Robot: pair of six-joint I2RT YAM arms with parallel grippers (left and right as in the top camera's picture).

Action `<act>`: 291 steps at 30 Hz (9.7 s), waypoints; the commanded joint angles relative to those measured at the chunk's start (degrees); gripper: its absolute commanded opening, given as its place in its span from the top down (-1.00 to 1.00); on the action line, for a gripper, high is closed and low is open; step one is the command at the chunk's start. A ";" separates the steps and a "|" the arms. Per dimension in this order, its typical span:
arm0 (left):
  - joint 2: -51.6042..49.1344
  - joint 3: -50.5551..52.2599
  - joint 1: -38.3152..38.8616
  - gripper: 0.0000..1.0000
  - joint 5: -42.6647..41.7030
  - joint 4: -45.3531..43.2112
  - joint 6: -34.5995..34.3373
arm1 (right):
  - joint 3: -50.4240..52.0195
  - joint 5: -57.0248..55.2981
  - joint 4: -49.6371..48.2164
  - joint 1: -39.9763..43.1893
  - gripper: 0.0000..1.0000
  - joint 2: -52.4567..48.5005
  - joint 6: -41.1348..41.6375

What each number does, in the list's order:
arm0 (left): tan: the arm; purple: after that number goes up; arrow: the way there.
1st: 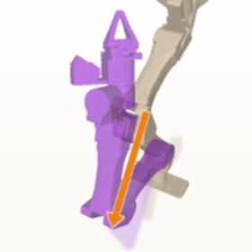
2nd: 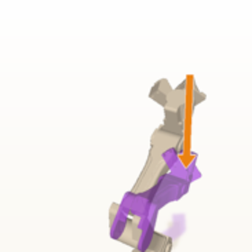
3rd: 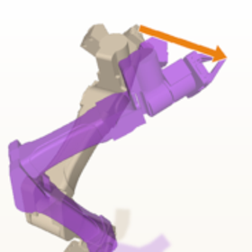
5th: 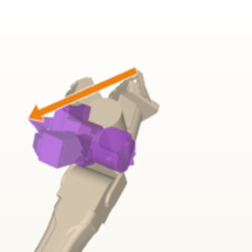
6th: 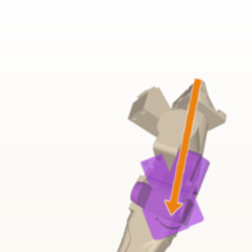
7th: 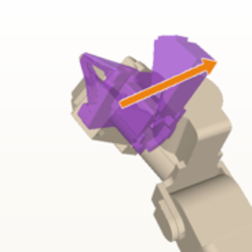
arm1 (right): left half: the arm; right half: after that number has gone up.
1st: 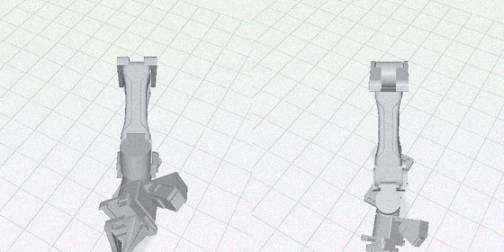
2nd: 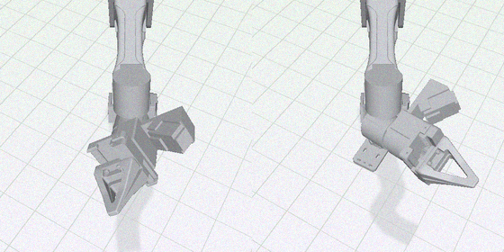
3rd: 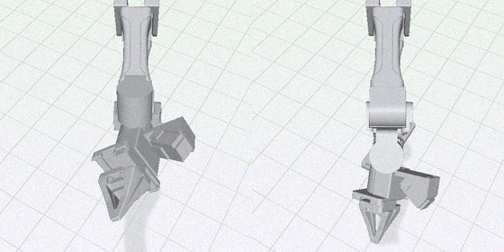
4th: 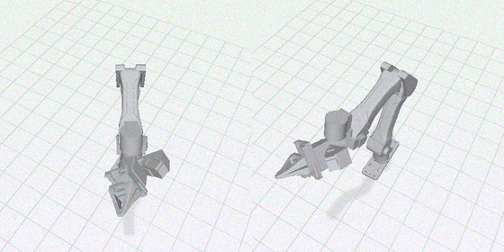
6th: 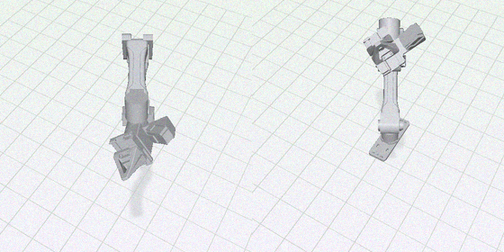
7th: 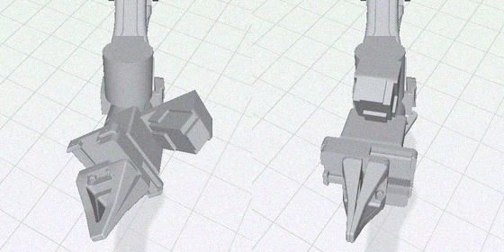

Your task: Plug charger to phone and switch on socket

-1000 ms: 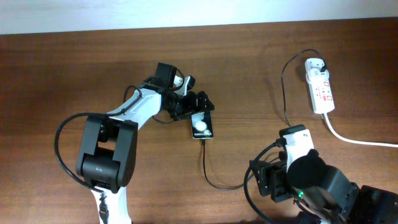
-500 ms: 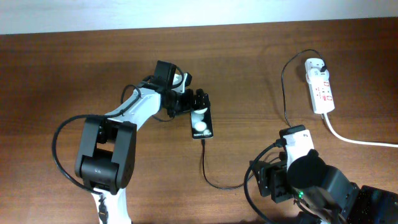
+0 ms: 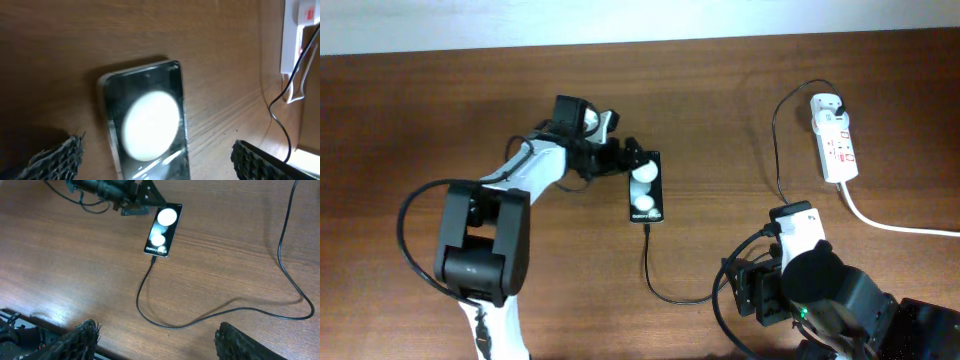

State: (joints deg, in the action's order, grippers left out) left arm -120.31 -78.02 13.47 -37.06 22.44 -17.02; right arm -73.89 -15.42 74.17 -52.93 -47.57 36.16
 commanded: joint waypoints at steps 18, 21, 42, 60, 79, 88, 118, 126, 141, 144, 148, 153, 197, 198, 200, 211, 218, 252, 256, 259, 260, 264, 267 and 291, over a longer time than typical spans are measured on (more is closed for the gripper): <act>63.56 -0.17 -9.57 -0.98 28.55 46.27 11.13 | -0.66 -0.26 0.00 0.15 -0.97 -0.04 0.11; 67.28 -0.17 -9.57 -0.98 28.55 55.82 11.10 | -0.66 -1.92 -0.02 0.15 -0.98 -0.15 0.09; 102.73 -0.09 -9.53 -0.98 28.30 66.79 11.08 | -0.66 -3.10 -3.06 0.17 0.20 -21.42 2.27; 116.74 -0.09 -9.53 -0.98 28.30 66.82 11.10 | -0.66 -0.07 -12.52 2.67 0.56 -33.48 14.08; 119.91 2.38 -9.57 -0.98 49.40 57.42 11.10 | -0.66 7.93 8.46 39.87 0.92 -33.46 13.84; 119.91 25.27 -9.57 -0.98 44.78 44.65 11.08 | -0.66 6.16 11.93 40.52 0.92 -31.95 13.88; 119.91 25.81 -9.57 -0.99 45.03 45.77 11.10 | -23.65 11.02 3.41 72.83 0.92 -48.74 7.13; 119.91 25.81 -9.57 -0.98 46.12 45.75 11.10 | -42.91 10.99 1.90 72.94 0.92 -70.42 6.01; 119.91 25.81 -9.57 -0.98 46.14 45.55 11.10 | -42.80 11.32 -8.66 72.94 0.92 -80.70 6.01; 119.91 25.81 -9.57 -0.98 46.14 45.55 11.10 | -42.80 11.34 -9.73 72.94 0.92 -82.31 6.03; 119.91 25.81 -9.57 -0.98 46.14 45.55 11.10 | -42.77 11.39 -11.69 72.94 0.92 -84.08 6.01; 119.91 25.81 -9.57 -0.98 46.16 45.55 11.10 | -42.73 11.41 -13.14 72.94 0.92 -85.59 6.03; 119.91 25.86 -9.57 -0.98 46.56 45.55 11.10 | -45.27 25.33 -13.94 77.64 0.92 -88.65 0.04; 119.91 25.86 -9.57 -0.98 46.56 45.55 11.10 | -45.27 25.33 -14.01 77.26 0.92 -88.87 0.04; 119.91 25.86 -9.57 -0.98 46.56 45.55 11.10 | -45.27 25.24 -14.67 76.06 0.92 -89.66 0.04; 119.91 25.86 -9.57 -0.98 46.47 45.59 11.08 | -45.24 22.18 -10.45 71.49 0.92 -92.45 -1.90; 119.91 25.86 -9.57 -0.98 46.45 45.57 11.08 | -45.44 14.88 -5.46 74.77 0.92 -73.44 -1.90; 119.91 25.86 -9.57 -0.98 46.34 45.99 11.10 | -16.63 46.73 -40.89 54.42 0.67 24.13 -5.31; 119.91 25.86 -9.57 -0.99 46.34 45.99 11.10 | -16.70 46.62 -41.68 51.01 0.65 30.29 -8.13; 119.91 25.86 -9.57 -0.98 46.31 45.99 11.10 | -16.70 46.27 -41.72 50.99 0.62 34.25 -9.84; 119.91 25.86 -9.57 -0.98 46.34 45.99 11.10 | -16.70 46.27 -41.72 51.01 0.62 35.36 -9.84; 119.91 25.86 -9.57 -0.98 46.34 45.99 11.10 | -16.63 44.41 -41.62 51.06 0.60 41.51 -11.54; 119.91 25.86 -9.57 -0.98 46.31 45.99 11.10 | -16.63 41.55 -41.00 50.93 0.58 43.87 -13.46; 119.91 25.86 -9.57 -0.98 46.31 45.99 11.10 | 26.95 19.17 -78.09 52.24 -0.97 47.23 -16.22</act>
State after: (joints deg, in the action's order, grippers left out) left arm -0.62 -52.27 3.99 8.86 68.34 -6.57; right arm -52.95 4.25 -1.54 -0.89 -0.93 20.10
